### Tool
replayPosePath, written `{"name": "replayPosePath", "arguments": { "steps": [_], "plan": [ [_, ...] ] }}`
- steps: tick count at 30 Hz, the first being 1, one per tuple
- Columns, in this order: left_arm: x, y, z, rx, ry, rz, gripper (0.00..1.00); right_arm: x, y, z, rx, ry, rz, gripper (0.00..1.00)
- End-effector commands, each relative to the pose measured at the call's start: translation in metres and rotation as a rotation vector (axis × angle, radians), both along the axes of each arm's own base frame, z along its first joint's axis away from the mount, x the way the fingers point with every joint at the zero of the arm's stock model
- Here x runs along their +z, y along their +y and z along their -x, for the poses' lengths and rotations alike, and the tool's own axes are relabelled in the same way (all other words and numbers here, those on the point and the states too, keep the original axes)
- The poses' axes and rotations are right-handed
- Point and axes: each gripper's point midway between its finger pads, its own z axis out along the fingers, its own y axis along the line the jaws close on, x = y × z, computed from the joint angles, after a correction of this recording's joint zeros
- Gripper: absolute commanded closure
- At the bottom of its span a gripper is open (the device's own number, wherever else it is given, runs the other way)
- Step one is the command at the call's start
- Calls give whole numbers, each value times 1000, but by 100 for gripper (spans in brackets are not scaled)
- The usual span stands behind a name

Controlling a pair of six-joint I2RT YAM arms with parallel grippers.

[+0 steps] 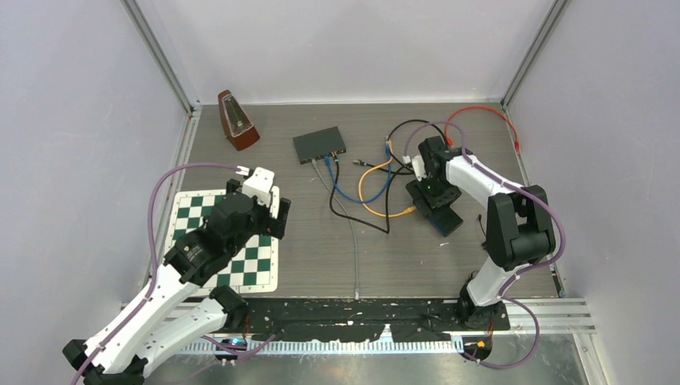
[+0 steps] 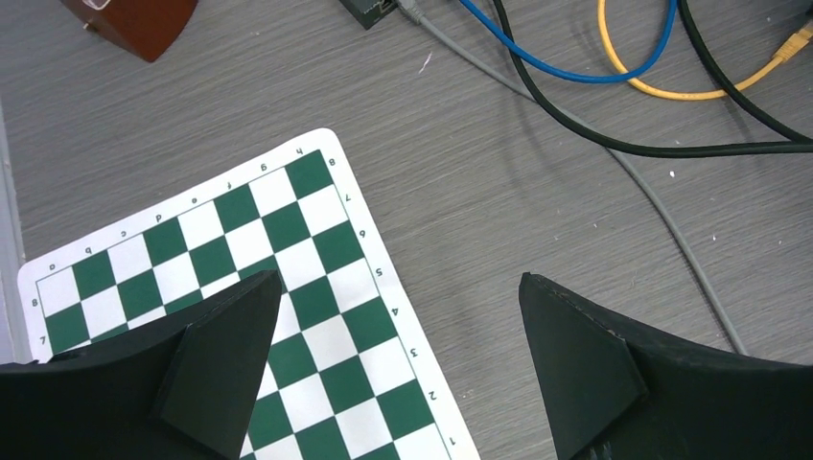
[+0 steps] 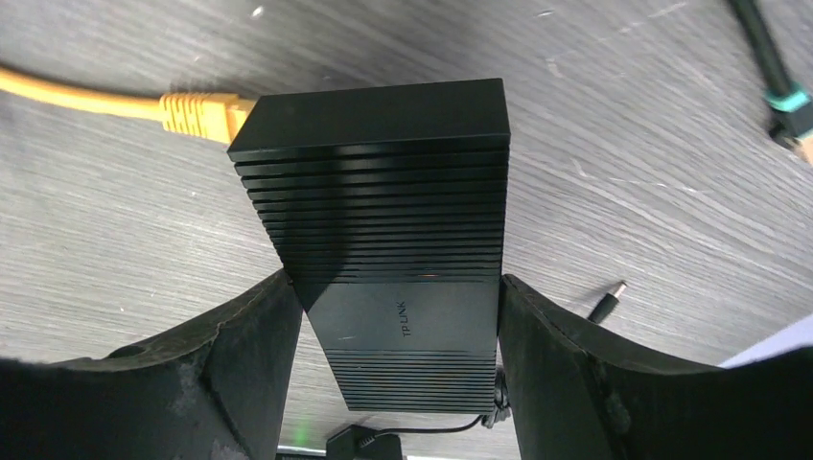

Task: Insert the plug into the switch port
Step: Place the switch port at the center of the board.

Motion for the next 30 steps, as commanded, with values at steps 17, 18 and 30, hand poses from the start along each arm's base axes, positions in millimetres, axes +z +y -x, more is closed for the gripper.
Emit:
{"name": "replayPosePath", "arguments": {
  "steps": [17, 18, 30],
  "plan": [
    [13, 3, -4, 22, -73, 37, 1, 3, 16, 29, 379, -31, 0, 62],
    [13, 2, -4, 22, -71, 42, 1, 4, 18, 32, 385, -24, -14, 61],
    [20, 8, 0, 34, -106, 73, 0, -26, 51, 84, 646, 92, -123, 53]
  ]
}}
